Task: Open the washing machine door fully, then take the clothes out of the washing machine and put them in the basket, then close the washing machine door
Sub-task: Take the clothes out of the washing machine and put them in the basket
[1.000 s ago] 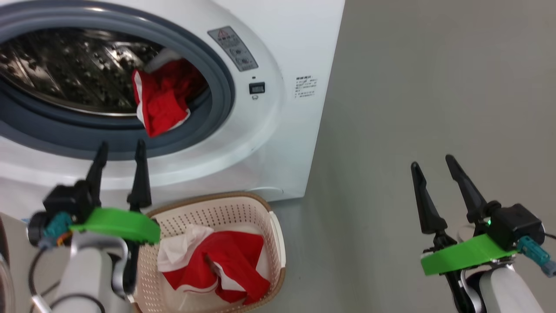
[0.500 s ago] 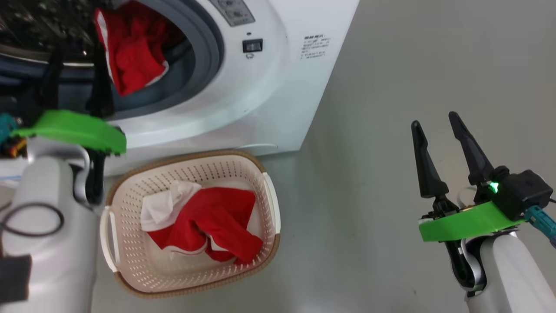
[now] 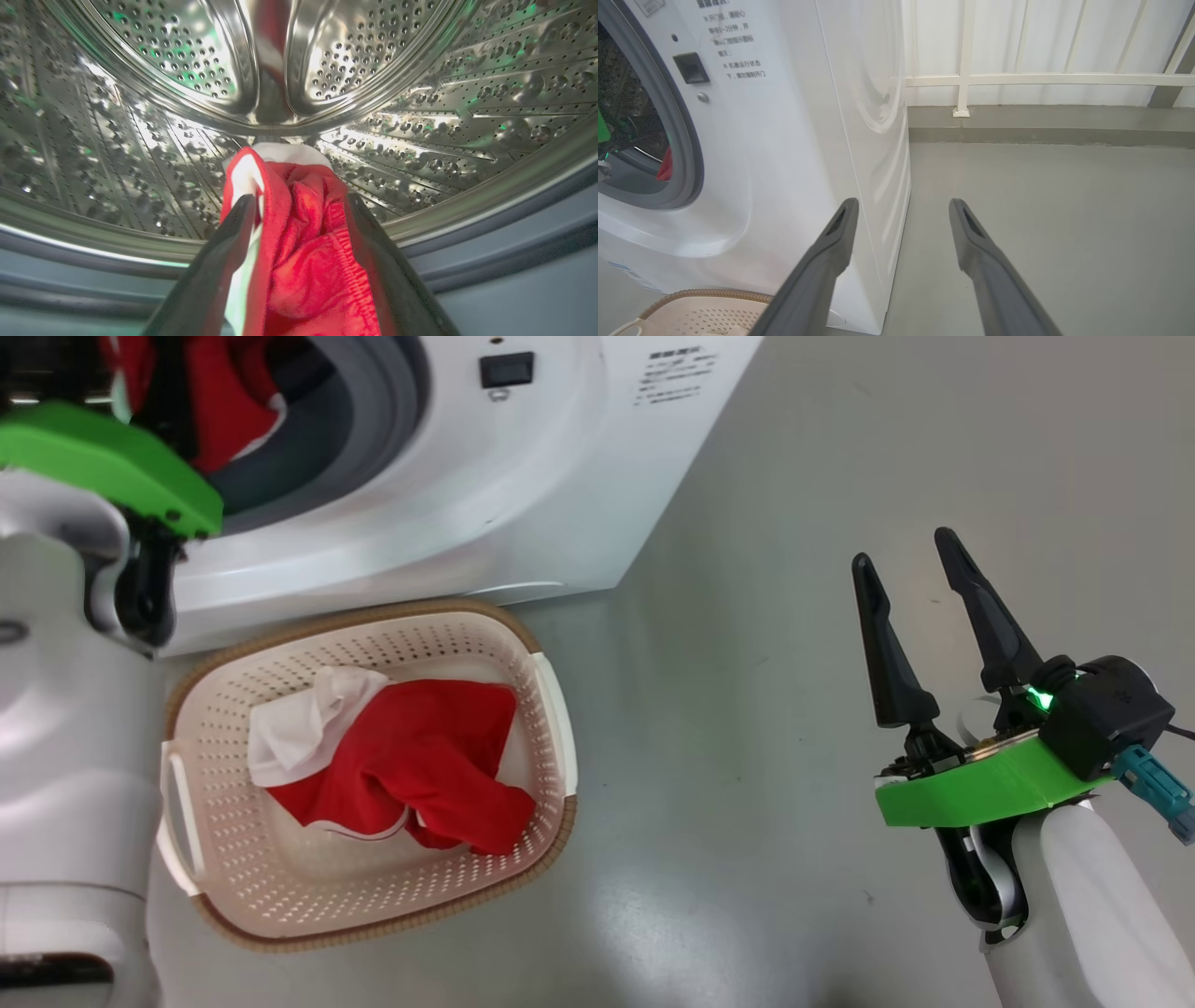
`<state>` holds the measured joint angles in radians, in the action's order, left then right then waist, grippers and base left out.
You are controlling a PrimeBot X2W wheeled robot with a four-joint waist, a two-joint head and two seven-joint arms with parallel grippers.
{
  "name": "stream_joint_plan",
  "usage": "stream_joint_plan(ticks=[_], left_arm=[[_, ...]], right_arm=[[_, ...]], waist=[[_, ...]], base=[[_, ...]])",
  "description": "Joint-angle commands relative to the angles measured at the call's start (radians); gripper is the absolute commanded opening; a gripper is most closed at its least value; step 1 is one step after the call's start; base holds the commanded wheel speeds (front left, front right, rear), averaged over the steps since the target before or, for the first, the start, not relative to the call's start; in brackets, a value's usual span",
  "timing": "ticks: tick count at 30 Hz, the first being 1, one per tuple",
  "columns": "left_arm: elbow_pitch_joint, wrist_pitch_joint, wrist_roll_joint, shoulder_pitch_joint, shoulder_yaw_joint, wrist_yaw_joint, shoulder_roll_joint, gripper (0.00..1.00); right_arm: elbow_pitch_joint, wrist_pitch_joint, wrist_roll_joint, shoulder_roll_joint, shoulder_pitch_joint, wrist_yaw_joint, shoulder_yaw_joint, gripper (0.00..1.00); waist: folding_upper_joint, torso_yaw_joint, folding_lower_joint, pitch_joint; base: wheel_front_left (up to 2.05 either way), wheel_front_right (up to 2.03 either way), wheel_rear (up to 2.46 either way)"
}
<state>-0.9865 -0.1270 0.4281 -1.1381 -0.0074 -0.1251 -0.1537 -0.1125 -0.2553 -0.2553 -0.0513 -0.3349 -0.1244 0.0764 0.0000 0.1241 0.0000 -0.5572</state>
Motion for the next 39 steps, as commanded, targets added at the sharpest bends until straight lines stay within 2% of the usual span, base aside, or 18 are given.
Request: stream_joint_plan(ticks=[1,6,11,16,21,22,23,24,28,39], left_arm=[[0.013,0.028,0.029,-0.025,-0.006,-0.005,-0.051,1.0],[-0.028,0.137,0.068,-0.055,-0.081,-0.005,-0.107,1.0],[-0.098,0.197,0.024,-0.097,-0.13,0.016,-0.162,1.0],[-0.162,0.249,-0.003,-0.117,-0.162,0.046,-0.174,1.0],[-0.206,0.285,-0.013,-0.123,-0.183,0.051,-0.175,0.98],[-0.21,0.286,-0.014,-0.126,-0.187,0.05,-0.176,0.49],[-0.212,0.284,-0.015,-0.128,-0.189,0.049,-0.177,0.2],[-0.213,0.279,-0.016,-0.129,-0.193,0.046,-0.177,0.0],[-0.208,0.224,-0.03,-0.129,-0.209,0.056,-0.177,0.0],[-0.176,-0.036,-0.032,-0.072,-0.216,0.064,-0.159,0.0]], right_arm=[[0.023,-0.006,-0.015,0.001,-0.001,-0.006,0.02,1.0],[0.022,-0.006,-0.017,0.001,0.004,-0.006,0.027,1.0],[0.023,-0.006,-0.022,0.001,0.006,-0.006,0.038,1.0],[0.022,-0.006,-0.031,0.001,0.008,-0.006,0.049,1.0],[0.023,-0.006,-0.036,0.001,0.01,-0.006,0.054,1.0],[0.023,-0.006,-0.037,0.001,0.01,-0.006,0.054,1.0],[0.023,-0.006,-0.038,0.001,0.01,-0.006,0.054,1.0],[0.023,-0.006,-0.038,0.001,0.01,-0.006,0.054,1.0],[0.019,-0.006,-0.042,0.001,0.01,-0.006,0.051,1.0],[0.002,-0.006,-0.044,0.001,0.014,-0.006,0.048,1.0]], waist=[[0.0,0.012,0.0,-0.008],[0.0,0.026,0.0,-0.005],[0.0,0.04,0.0,-0.007],[0.0,0.05,0.0,-0.007],[0.0,0.059,0.0,-0.007],[0.0,0.06,0.0,-0.007],[0.0,0.06,0.0,-0.008],[0.0,0.061,0.0,-0.008],[0.0,0.058,0.0,-0.008],[0.0,0.034,0.0,0.026]], base=[[0.0,0.0,0.0],[0.0,0.0,0.0],[0.0,0.0,0.0],[0.0,0.0,0.0],[0.0,0.0,0.0],[0.0,0.0,0.0],[0.0,0.0,0.0],[0.0,0.0,0.0],[0.0,0.0,0.0],[0.0,0.0,0.0]])
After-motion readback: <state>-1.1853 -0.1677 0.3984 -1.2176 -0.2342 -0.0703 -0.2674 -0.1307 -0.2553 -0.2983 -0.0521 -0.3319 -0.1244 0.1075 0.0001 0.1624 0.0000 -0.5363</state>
